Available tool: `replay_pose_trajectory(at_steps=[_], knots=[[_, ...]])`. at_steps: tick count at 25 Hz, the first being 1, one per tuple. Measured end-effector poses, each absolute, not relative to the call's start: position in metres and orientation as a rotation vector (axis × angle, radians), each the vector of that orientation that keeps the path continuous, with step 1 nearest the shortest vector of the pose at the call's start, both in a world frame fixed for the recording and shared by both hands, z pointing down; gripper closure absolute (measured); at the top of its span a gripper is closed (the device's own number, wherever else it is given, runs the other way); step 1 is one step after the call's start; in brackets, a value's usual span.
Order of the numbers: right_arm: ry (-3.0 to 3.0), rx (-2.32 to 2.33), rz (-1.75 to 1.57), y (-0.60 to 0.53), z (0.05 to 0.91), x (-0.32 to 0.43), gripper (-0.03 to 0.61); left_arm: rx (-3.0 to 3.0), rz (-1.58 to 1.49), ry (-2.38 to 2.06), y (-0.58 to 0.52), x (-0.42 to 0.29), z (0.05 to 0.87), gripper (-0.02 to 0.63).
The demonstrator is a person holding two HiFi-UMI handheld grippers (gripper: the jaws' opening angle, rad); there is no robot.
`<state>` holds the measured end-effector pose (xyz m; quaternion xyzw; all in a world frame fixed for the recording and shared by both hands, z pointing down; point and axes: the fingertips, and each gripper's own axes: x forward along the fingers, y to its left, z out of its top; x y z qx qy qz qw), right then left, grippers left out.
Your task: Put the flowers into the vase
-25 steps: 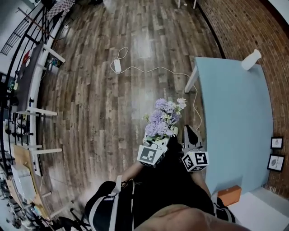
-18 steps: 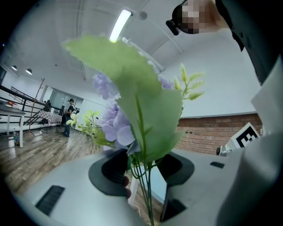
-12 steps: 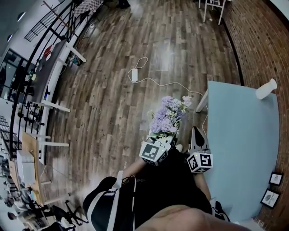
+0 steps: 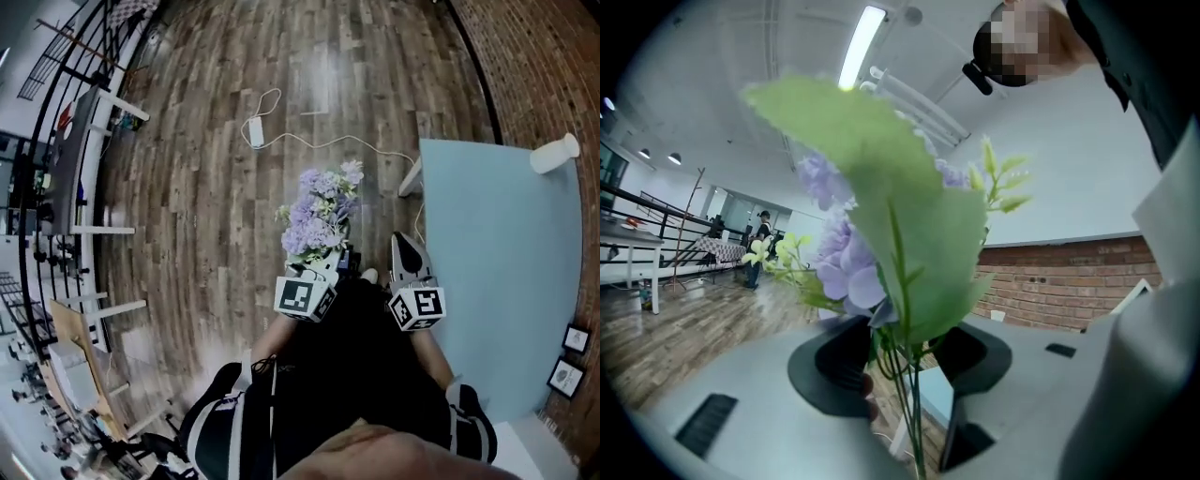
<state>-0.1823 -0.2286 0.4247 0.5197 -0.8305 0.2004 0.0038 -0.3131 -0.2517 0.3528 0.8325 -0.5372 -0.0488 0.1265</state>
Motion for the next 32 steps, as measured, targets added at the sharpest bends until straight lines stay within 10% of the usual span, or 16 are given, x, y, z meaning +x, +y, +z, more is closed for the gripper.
replay_pose_trajectory(at_steps=[17,32], knots=[[-2.244,2.09,0.708,-0.4,0.419,-0.174,0.56,2.561,-0.184,-1.399,-0.486,-0.375,0.351,0.396],[-2.079,2.358,0.765,-0.455,0.433,-0.072,0.56,2.697,-0.077,-1.027,-0.553,-0.222,0.356,0.396]])
